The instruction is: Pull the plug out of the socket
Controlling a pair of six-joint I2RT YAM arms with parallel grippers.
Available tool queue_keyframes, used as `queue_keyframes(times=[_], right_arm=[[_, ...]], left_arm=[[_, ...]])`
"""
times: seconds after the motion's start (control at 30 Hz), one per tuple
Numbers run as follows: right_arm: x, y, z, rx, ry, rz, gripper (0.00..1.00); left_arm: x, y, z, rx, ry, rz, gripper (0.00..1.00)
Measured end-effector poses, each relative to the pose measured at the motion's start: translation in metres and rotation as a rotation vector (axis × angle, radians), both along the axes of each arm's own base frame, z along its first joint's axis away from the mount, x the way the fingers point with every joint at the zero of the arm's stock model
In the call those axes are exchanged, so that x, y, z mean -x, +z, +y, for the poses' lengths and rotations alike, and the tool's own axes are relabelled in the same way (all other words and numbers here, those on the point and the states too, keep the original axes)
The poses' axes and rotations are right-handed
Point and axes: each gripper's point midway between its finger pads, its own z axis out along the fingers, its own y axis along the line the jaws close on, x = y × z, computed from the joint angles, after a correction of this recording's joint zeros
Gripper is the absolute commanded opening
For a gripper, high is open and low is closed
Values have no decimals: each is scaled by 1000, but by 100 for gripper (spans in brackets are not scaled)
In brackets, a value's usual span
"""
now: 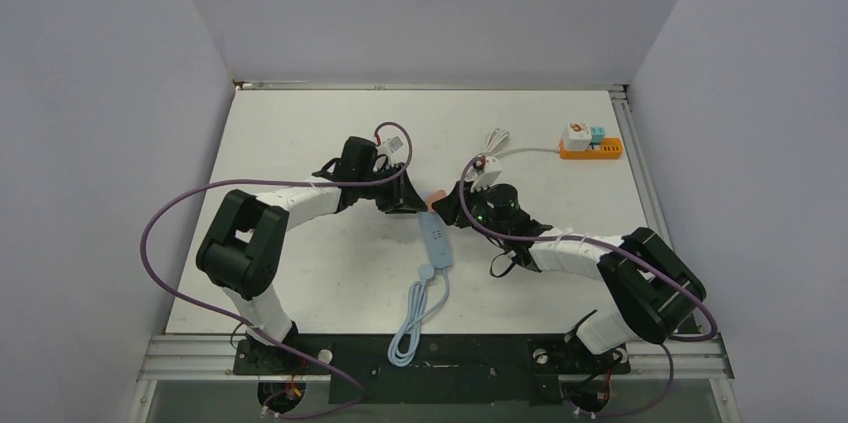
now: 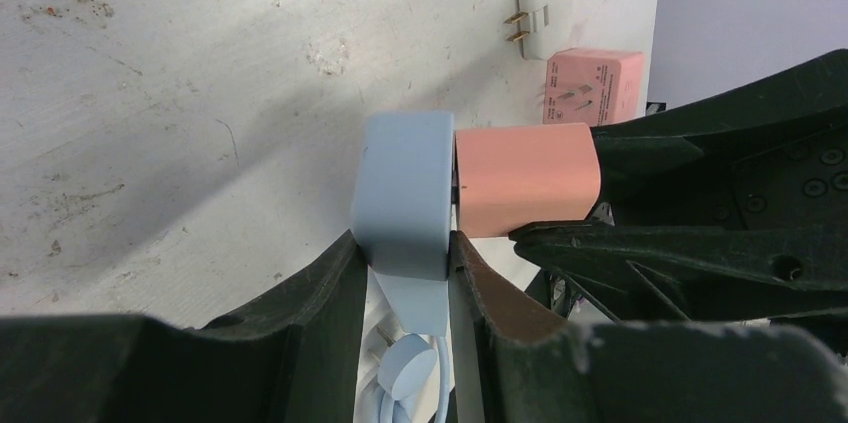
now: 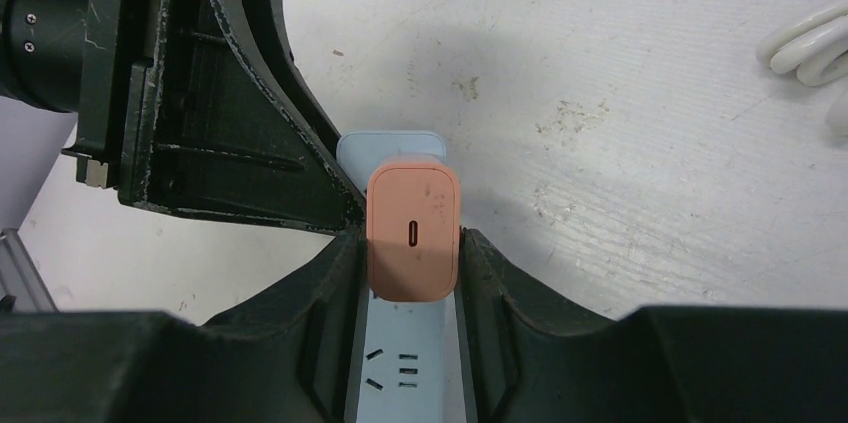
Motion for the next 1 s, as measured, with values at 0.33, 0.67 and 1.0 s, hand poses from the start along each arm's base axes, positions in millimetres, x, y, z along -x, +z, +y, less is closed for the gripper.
queue_keyframes(times=[0.33,0.67,1.0], right_arm=[[8,3,4,110,-66,-96,5],[10,3,2,149,-90,-119,5],[9,4,-4,140,-79,-95,5]], left_arm=[[3,0,-1,6,-11,10,0],[5,0,-1,8,-19,15,0],[8,0,-3,16,-34,24,0]])
